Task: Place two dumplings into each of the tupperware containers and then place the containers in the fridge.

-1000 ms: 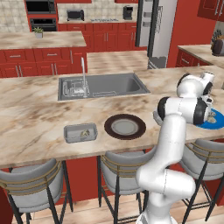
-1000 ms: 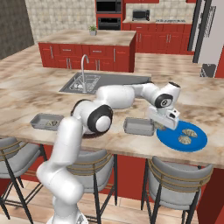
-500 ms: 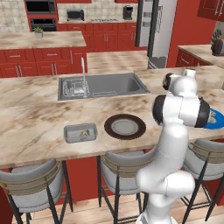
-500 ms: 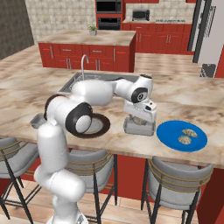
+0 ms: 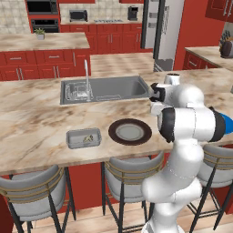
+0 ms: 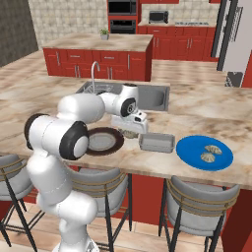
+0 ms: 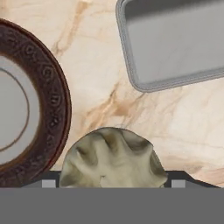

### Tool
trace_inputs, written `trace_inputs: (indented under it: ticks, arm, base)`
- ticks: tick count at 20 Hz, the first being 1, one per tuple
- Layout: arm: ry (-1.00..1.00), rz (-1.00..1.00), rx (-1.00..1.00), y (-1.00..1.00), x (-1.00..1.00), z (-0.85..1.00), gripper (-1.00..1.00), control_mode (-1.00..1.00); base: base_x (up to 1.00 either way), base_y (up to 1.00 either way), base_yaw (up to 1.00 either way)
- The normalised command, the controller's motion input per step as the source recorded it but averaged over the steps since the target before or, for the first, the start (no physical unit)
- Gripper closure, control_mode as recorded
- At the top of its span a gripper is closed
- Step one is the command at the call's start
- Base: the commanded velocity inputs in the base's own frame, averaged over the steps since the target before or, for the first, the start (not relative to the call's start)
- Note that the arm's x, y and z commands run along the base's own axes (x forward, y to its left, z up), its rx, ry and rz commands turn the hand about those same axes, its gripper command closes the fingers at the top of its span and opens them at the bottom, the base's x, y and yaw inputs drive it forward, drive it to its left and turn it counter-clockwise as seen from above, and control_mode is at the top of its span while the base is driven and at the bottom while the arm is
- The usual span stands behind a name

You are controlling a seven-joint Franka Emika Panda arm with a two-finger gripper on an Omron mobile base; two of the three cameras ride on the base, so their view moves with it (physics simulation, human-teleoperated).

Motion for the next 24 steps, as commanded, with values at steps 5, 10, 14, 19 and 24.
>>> trace_inputs:
  ticks: [5,10,14,19,24]
  arm:
    - [0.01,0.16,0.00,1.00,0.00,0.16,1.00,-1.00]
    - [0.00,0.14,-0.02,1.00,0.00,0.07,1.00,-1.00]
    - [0.00,0.13,-0.02,1.00,-0.01,0.06,1.00,-1.00]
    - [0.02,0.12,-0.02,1.00,0.00,0.08,1.00,-1.00]
    - [0.00,0.10,-0.01,1.00,0.00,0.00,1.00,-1.00]
  base:
    - [0.00,0.00,0.00]
    - [0.00,0.00,0.00]
    - [0.00,0.00,0.00]
    - [0.00,0.00,0.00]
    - [0.00,0.00,0.00]
